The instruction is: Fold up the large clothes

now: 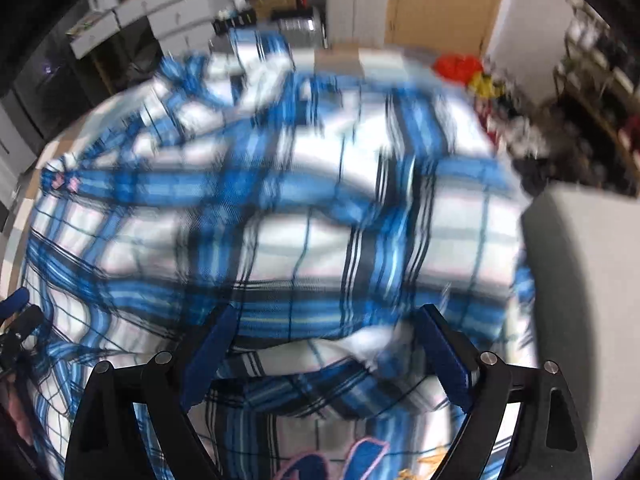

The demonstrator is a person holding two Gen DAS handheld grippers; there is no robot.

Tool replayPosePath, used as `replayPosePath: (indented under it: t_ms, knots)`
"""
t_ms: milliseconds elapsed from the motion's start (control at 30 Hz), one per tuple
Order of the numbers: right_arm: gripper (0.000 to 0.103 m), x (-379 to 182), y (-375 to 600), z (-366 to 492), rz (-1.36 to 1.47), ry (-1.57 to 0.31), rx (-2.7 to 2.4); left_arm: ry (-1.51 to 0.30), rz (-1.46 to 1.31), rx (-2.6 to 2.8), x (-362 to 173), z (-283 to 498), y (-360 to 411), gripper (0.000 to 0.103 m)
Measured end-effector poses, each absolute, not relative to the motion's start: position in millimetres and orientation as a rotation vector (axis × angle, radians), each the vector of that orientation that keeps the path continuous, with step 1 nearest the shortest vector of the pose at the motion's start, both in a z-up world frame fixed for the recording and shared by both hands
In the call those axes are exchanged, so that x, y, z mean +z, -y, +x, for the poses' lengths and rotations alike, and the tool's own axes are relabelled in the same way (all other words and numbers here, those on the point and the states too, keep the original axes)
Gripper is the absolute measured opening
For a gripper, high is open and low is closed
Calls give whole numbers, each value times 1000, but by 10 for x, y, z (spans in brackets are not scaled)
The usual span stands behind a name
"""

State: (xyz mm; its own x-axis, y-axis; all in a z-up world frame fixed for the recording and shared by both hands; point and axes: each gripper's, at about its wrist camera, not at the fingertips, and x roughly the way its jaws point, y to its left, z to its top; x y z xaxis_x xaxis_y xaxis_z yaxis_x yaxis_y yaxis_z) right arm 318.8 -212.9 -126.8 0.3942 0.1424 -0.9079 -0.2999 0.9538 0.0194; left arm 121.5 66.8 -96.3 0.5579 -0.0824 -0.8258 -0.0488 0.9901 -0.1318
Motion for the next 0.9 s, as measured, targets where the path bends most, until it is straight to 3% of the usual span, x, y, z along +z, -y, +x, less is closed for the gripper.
replayPosePath:
  t_ms: [400, 533, 667, 900]
  knots:
    - [92, -633, 2419, 2503, 110, -960, 472, -848, -82, -83, -468, 930, -579, 84]
    - [100, -280, 2433, 2386, 105, -904, 507, -826, -44, -75, -211, 879, -575, 84]
    - [103, 53, 2417, 2328, 102, -827, 532, -896, -192, -126, 12, 1195, -685, 84]
    - [103, 93, 2428, 2567, 53, -827, 534, -989, -267, -167, 309, 2138, -519, 84]
